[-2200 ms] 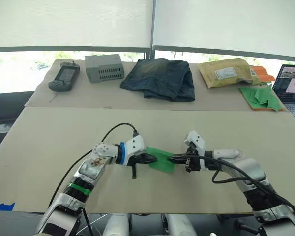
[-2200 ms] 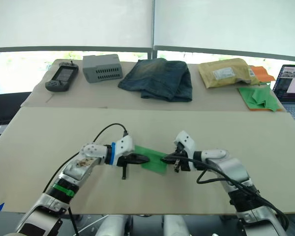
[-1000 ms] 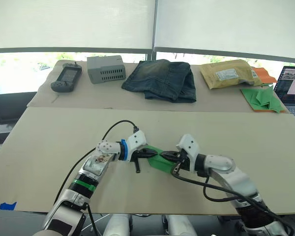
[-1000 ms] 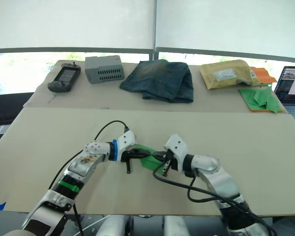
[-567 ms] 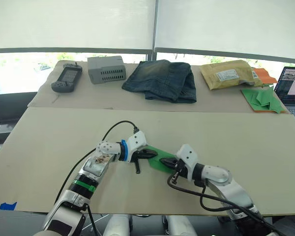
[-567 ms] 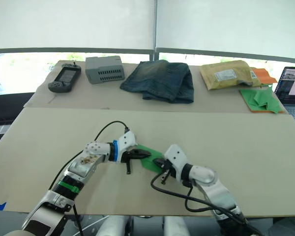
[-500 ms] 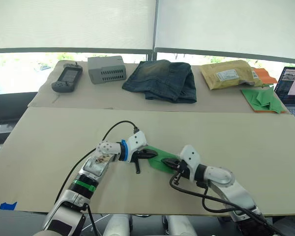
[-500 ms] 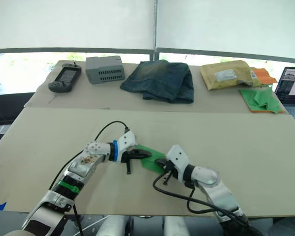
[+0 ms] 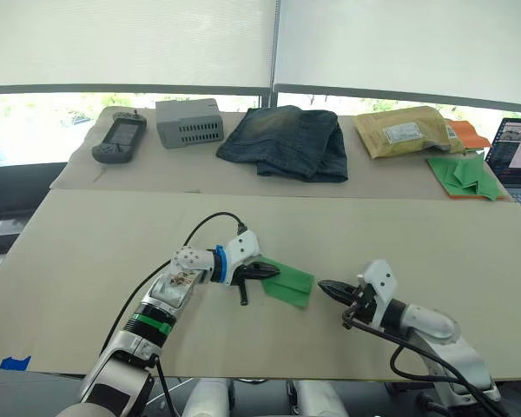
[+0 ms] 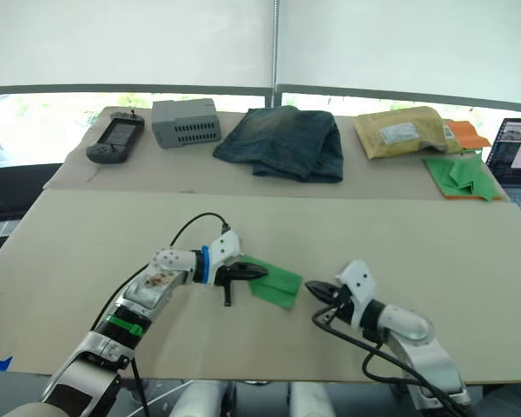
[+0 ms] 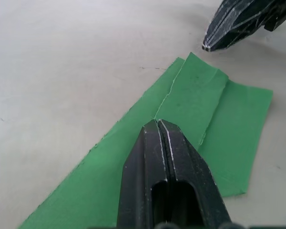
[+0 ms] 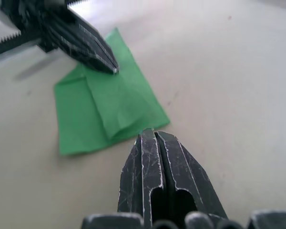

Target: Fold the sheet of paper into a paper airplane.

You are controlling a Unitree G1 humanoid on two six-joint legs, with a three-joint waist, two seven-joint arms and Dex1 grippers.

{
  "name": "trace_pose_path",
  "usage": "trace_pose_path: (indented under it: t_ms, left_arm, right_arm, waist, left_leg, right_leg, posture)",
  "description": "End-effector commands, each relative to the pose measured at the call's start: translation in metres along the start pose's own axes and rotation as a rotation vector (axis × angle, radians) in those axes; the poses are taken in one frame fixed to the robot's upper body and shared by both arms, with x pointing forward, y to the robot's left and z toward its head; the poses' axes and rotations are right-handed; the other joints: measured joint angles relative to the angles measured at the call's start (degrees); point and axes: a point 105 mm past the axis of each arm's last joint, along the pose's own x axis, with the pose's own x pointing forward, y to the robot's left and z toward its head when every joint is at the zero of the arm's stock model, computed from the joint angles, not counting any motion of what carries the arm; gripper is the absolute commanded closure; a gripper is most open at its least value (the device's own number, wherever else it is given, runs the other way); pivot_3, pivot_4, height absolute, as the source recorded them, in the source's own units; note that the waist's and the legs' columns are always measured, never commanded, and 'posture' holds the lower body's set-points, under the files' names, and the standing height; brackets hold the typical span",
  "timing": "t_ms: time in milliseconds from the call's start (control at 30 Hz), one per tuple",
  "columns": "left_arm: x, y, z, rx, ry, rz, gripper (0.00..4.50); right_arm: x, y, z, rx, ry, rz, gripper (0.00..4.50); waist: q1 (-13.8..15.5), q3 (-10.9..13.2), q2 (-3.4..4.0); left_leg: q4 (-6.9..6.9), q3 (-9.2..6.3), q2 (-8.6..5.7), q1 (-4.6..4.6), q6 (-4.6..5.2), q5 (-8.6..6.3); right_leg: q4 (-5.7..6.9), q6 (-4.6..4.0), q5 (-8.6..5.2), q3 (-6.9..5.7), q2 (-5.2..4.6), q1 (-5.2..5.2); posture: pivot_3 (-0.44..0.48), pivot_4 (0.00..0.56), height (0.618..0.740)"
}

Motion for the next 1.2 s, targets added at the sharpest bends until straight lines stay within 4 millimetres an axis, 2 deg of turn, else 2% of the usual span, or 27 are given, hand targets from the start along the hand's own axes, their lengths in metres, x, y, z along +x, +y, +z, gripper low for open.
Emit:
trace_pose_path:
  t_ms: [33, 133, 233, 333, 467, 567, 700, 833, 933, 1000, 1067, 1133, 1200]
  left_arm:
    - [0.003, -0.006, -0.018, -0.038, 0.059, -0.01, 4.5]
    - [0.003, -0.006, -0.017, -0.037, 0.058, -0.008, 4.5]
    - [0.002, -0.005, -0.016, -0.036, 0.057, -0.004, 4.5]
    - [0.0, -0.005, -0.016, -0.036, 0.057, -0.004, 4.5]
    - [-0.002, -0.005, -0.018, -0.04, 0.062, -0.007, 4.5]
    - [-0.003, -0.005, -0.018, -0.043, 0.06, -0.008, 4.5]
    - [-0.007, -0.006, -0.012, -0.048, 0.02, -0.022, 4.5]
    - [-0.022, 0.001, 0.006, -0.058, -0.049, -0.029, 4.5]
    - [-0.035, 0.003, 0.018, -0.052, -0.078, -0.039, 4.5]
    - [-0.052, 0.006, 0.027, -0.051, -0.088, -0.032, 4.5]
    - [-0.067, 0.007, 0.036, -0.051, -0.107, -0.024, 4.5]
    - [-0.077, 0.006, 0.042, -0.071, -0.127, -0.018, 4.5]
    - [-0.089, 0.006, 0.041, -0.094, -0.107, 0.0, 3.95]
  right_arm:
    - [0.021, 0.016, 0.016, -0.068, -0.047, 0.067, 4.46]
    - [0.034, 0.025, -0.001, -0.092, 0.024, 0.088, 4.46]
    - [0.035, 0.026, -0.012, -0.112, 0.065, 0.073, 4.46]
    - [0.024, 0.028, -0.027, -0.142, 0.115, 0.075, 4.46]
    - [0.002, 0.013, -0.04, -0.098, 0.144, 0.002, 4.46]
    - [-0.015, 0.002, -0.042, -0.095, 0.151, -0.033, 4.46]
    - [-0.021, 0.0, -0.016, -0.115, 0.054, 0.003, 4.46]
    - [-0.02, 0.0, 0.017, -0.133, -0.04, 0.054, 4.46]
    - [-0.02, 0.002, 0.03, -0.136, -0.036, 0.102, 4.46]
    - [-0.017, -0.001, 0.036, -0.144, -0.012, 0.115, 4.46]
    - [-0.014, -0.003, 0.038, -0.057, 0.003, 0.132, 4.46]
    - [-0.012, -0.001, 0.035, 0.01, 0.036, 0.151, 3.89]
    - [-0.008, -0.002, 0.037, 0.055, 0.036, 0.156, 3.22]
  waist:
    - [0.0, 0.0, 0.0]
    - [0.1, 0.0, 0.0]
    - [0.0, 0.0, 0.01]
    - [0.1, 0.0, 0.0]
    - [0.1, 0.0, 0.0]
    - [0.1, 0.0, -0.01]
    - [0.0, 0.0, -0.01]
    - [-0.5, 0.1, 0.07]
    - [-0.5, 0.3, 0.13]
    - [-0.4, 0.4, 0.12]
    - [-0.4, 0.4, 0.12]
    - [-0.3, 0.5, 0.14]
    - [-0.1, 0.5, 0.17]
  left_leg:
    - [0.0, 0.0, 0.01, 0.01, 0.0, 0.0]
    - [-0.05, -0.03, -0.02, -0.01, 0.0, 0.0]
    - [-0.03, -0.01, -0.06, -0.09, 0.01, -0.01]
    - [-0.01, -0.01, -0.06, -0.06, 0.02, -0.01]
    - [-0.02, -0.01, -0.05, 0.0, 0.04, -0.03]
    - [-0.01, 0.0, -0.04, 0.02, 0.04, -0.03]
    - [-0.02, 0.0, -0.02, 0.03, 0.04, -0.03]
    - [-0.04, 0.01, 0.01, -0.08, 0.05, -0.03]
    - [-0.03, -0.01, 0.06, -0.15, 0.05, -0.03]
    - [-0.03, -0.03, 0.06, -0.17, 0.05, -0.03]
    - [-0.03, -0.03, 0.1, -0.21, 0.05, -0.03]
    - [-0.03, -0.05, 0.13, -0.21, 0.05, -0.03]
    - [-0.04, -0.1, 0.11, -0.21, 0.09, -0.06]
  right_leg:
    - [0.0, 0.0, 0.0, 0.0, 0.02, 0.0]
    - [-0.01, -0.03, -0.02, -0.04, 0.03, -0.04]
    - [-0.01, -0.04, -0.02, -0.04, -0.04, -0.1]
    - [-0.04, 0.0, -0.01, 0.0, -0.08, -0.03]
    - [-0.04, 0.02, -0.03, 0.0, -0.07, 0.02]
    - [-0.04, 0.02, -0.04, -0.01, -0.07, 0.05]
    - [-0.04, 0.02, -0.04, 0.0, -0.06, 0.05]
    - [0.0, 0.0, -0.04, 0.01, 0.01, -0.11]
    - [0.02, -0.01, -0.04, 0.01, 0.06, -0.2]
    - [0.01, -0.01, -0.04, -0.01, 0.07, -0.21]
    - [0.0, -0.01, -0.03, -0.01, 0.05, -0.24]
    - [-0.01, -0.02, -0.03, -0.01, 0.04, -0.24]
    - [-0.02, -0.03, -0.04, -0.01, 0.0, -0.23]
  posture:
    - [0.0, 0.15, 0.728]
    - [0.0, 0.15, 0.728]
    - [0.0, 0.15, 0.728]
    - [0.0, 0.15, 0.728]
    - [0.0, 0.15, 0.728]
    - [0.0, 0.15, 0.728]
    - [0.0, 0.15, 0.728]
    - [0.0, 0.15, 0.728]
    - [0.0, 0.15, 0.728]
    - [0.0, 0.15, 0.728]
    - [0.0, 0.15, 0.728]
    - [0.0, 0.15, 0.728]
    - [0.0, 0.15, 0.728]
